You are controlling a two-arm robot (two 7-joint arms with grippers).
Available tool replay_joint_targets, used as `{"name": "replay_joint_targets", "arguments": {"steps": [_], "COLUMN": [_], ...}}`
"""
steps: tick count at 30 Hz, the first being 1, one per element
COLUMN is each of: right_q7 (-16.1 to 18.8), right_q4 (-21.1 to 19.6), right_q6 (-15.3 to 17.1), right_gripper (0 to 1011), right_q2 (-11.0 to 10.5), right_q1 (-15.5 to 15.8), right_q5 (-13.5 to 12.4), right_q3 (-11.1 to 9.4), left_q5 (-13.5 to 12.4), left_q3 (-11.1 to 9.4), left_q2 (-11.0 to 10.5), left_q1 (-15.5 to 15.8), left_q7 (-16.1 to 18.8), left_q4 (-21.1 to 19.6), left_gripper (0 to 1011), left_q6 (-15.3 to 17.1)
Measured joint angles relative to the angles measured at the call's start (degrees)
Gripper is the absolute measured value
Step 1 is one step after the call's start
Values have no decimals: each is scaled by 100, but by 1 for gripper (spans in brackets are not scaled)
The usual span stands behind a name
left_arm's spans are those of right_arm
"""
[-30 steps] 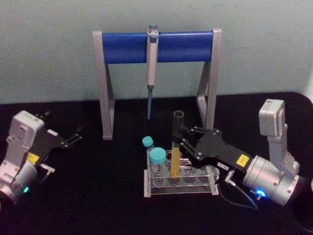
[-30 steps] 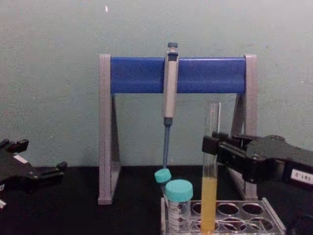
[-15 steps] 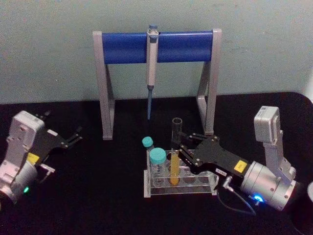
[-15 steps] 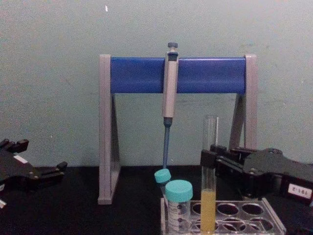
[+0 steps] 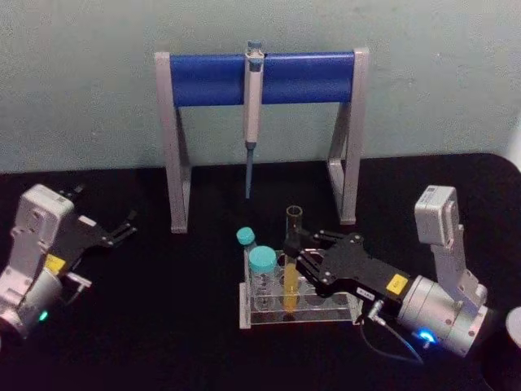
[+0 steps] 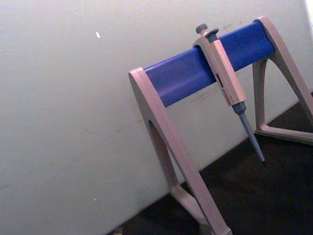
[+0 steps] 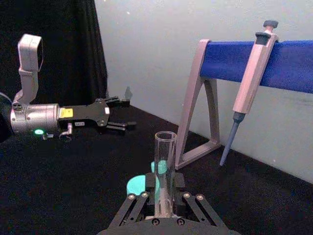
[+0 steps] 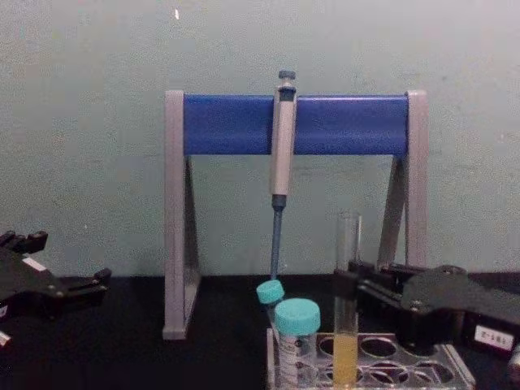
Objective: Pick up the test tube from the test tube rack, shake it, then place it back into the test tube rack.
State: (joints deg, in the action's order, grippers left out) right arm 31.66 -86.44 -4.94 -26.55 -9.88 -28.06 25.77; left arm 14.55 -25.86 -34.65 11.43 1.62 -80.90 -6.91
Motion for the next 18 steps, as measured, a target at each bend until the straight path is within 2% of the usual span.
{"name": "replay_joint_targets", "arguments": {"steps": [18], "right_q7": [-27], "right_q4": [73], "right_q6": [24], "right_gripper": [229], "right_q2": [45], "right_q1": [-12], "right_q5": [74], "right_q3": [1], "left_q5": [0], "left_q3": [0], "left_q2": [0], "left_q1": [0], "left_q7": [0], "left_q4": [0], "left_gripper": [1001], "left_q6": [0]}}
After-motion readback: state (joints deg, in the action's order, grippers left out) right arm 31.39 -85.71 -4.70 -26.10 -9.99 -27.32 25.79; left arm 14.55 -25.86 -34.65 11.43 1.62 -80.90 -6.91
